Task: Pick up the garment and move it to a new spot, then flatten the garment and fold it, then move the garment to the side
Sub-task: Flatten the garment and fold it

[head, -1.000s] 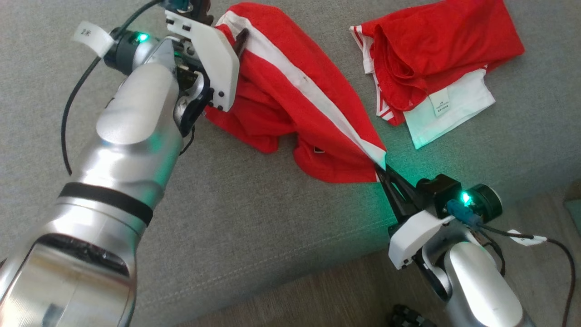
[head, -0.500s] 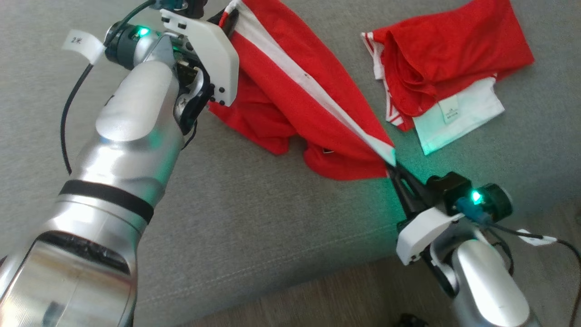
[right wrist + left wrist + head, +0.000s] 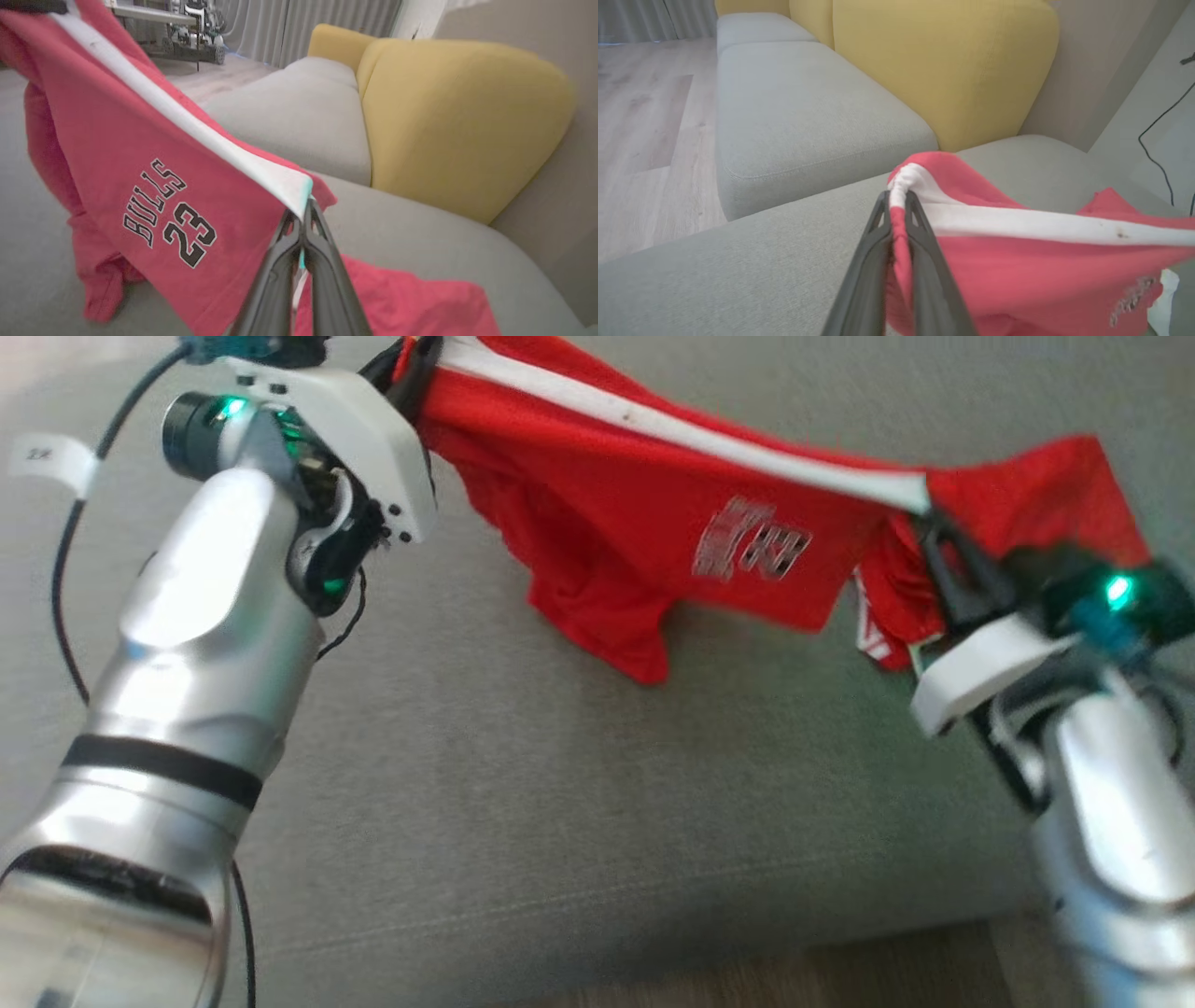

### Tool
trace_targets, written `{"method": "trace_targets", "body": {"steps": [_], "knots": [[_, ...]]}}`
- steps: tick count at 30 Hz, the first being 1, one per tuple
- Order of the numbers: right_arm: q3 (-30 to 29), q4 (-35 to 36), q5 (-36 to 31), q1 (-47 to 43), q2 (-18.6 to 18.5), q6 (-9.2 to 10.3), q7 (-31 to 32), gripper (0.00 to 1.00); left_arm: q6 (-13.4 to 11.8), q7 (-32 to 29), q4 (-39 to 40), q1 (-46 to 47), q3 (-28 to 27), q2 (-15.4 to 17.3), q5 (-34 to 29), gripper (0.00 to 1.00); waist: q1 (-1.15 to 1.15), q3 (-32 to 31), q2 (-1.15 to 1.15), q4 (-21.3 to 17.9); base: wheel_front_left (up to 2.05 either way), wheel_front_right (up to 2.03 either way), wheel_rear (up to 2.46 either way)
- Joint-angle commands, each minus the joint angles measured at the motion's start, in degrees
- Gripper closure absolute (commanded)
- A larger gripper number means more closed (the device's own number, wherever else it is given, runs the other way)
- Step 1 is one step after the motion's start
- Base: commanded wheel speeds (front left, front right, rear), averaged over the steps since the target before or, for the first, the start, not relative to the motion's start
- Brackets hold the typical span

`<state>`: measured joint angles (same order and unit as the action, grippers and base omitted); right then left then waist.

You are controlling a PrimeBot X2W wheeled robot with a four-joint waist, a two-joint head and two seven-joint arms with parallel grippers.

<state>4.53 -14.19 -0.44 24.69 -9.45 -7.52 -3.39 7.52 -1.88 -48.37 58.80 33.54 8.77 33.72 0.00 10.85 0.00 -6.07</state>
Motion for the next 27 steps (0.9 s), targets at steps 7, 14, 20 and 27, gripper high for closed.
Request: {"method": "trace_targets", "body": {"steps": [7, 14, 20, 27], "knots": [[3.6, 2.1, 3.4, 9.1, -6.4, 0.03, 2.2, 1.00, -1.0, -1.5, 9.8, -0.7, -6.5, 5.2, 5.4, 1.00, 0.00, -6.4, 0.00, 5.9, 0.00, 0.00, 0.00], [6.2, 0.8, 5.7, 14.8, -9.6, 0.03, 2.6, 1.00, -4.9, -2.2, 22.0, -8.1, -11.0, 7.0, 10.3, 1.00, 0.00, -10.3, 0.00, 8.3, 0.00, 0.00, 0.00], [9.0, 0.0, 7.0, 14.6, -10.4, 0.03, 3.2, 1.00, -8.6, -2.8, 32.9, -17.9, -14.4, 9.1, 13.9, 1.00, 0.00, -12.7, 0.00, 9.2, 0.00, 0.00, 0.00], [12.1, 1.2, 8.8, 11.9, -11.9, 0.03, 5.7, 1.00, -12.3, -4.2, 43.3, -26.4, -16.1, 11.2, 15.5, 1.00, 0.00, -12.4, 0.00, 9.6, 0.00, 0.00, 0.00]]}}
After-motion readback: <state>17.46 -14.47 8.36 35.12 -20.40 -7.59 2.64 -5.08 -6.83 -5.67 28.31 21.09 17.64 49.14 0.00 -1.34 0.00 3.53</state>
